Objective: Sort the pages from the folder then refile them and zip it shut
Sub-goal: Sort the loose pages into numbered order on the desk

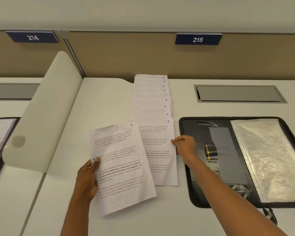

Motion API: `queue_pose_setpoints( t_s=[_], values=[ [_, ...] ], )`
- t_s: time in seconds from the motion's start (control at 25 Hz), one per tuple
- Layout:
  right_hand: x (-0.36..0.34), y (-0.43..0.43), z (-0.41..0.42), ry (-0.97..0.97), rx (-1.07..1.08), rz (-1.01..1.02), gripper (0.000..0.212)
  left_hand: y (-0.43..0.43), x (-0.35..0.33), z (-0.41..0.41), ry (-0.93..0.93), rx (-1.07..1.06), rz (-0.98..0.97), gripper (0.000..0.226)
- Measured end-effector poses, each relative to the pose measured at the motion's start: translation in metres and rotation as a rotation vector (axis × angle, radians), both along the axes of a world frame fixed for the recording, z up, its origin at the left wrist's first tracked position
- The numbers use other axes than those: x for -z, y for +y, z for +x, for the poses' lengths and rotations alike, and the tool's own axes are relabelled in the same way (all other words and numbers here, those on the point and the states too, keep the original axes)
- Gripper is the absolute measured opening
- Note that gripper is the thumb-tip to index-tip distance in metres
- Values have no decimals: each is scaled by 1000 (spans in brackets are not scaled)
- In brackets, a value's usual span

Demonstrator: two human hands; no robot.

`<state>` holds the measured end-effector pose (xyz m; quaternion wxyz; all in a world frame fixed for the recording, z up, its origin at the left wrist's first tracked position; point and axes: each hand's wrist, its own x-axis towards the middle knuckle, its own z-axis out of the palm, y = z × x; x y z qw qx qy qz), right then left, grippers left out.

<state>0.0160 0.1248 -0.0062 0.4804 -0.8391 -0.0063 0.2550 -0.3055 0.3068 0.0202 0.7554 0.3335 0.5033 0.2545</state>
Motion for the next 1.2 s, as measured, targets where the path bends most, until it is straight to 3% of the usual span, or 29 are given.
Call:
queue_pose_setpoints(
  t_s=[0.52,0.68,0.84,1.0,1.2],
  values=[
    [-2,3,-6,-156,-87,-170,20,-21,0,31,-36,119,1,31],
    [-25,-8,-22,-323,-130,-203,23,-32,-3,36,-46,155,11,28],
    [-48,-29,-57,6,-147,142,30,-43,-2,45,-42,206,6,27],
    [-38,-58,-78,15,-207,103,7,-54,2,53,-31,277,12,27],
    [-17,-68,-78,-40,-121,15,11,-63,-1,64,162,347,265,14]
  ],
)
